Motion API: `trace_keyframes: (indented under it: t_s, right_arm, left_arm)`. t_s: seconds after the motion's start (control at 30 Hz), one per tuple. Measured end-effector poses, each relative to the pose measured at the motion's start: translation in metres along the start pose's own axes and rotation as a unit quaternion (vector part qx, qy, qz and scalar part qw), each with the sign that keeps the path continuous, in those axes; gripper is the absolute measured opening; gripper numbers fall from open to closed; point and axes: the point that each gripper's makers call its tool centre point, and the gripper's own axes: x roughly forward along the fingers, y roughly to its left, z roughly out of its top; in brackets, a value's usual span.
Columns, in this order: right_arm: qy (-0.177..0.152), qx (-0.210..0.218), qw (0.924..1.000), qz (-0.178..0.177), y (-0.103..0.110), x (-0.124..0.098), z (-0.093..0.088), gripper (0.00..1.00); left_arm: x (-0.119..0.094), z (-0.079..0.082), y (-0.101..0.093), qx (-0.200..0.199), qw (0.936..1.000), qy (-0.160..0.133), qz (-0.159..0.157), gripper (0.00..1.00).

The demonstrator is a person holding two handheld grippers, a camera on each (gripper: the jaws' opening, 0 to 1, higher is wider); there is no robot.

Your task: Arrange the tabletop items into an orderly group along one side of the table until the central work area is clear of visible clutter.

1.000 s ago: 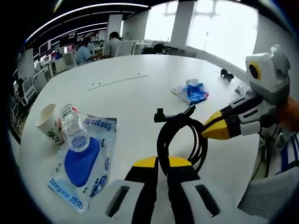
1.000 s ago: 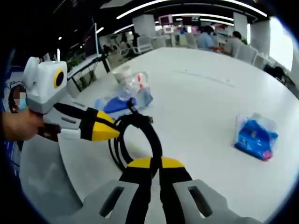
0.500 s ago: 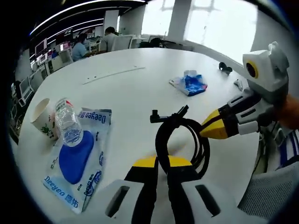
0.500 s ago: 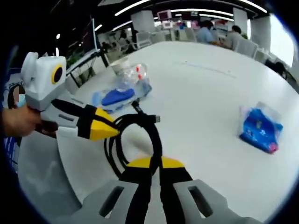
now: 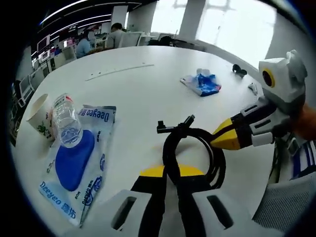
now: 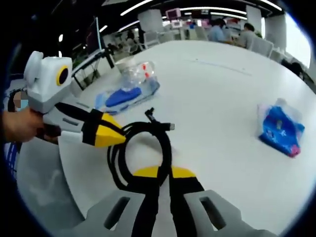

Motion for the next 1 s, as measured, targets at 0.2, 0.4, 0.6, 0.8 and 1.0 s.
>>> trace_keyframes:
  t_s: [0.2, 0.4, 0.6, 0.8, 1.0]
  right_arm:
    - [0.002, 0.0, 1.0, 0.003, 0.0, 0.003, -0.002, 0.03]
    - [0.001, -0.016, 0.9999, 0.0, 0.0, 0.004, -0.003, 0.02]
    - [0.001, -0.022, 0.9998, 0.001, -0.001, 0.004, -0.003, 0.02]
    - [-0.005, -0.052, 0.9987, 0.002, 0.0, 0.004, -0.001, 0.03]
    - [-0.02, -0.053, 0.9983, 0.01, 0.003, 0.005, 0.005, 0.09]
  left_arm:
    - [0.002, -0.003, 0.001, 0.005, 1.0, 0.005, -0.004, 0.08]
    - [0.004, -0.007, 0.002, 0.016, 0.9998, 0.013, -0.006, 0.09]
    - [0.004, -0.006, 0.002, 0.023, 0.9996, 0.014, -0.009, 0.1]
    - [0.004, -0.004, 0.001, 0.034, 0.9993, 0.011, -0.008, 0.17]
    - [0.004, -0.003, 0.002, 0.041, 0.9991, 0.007, -0.002, 0.27]
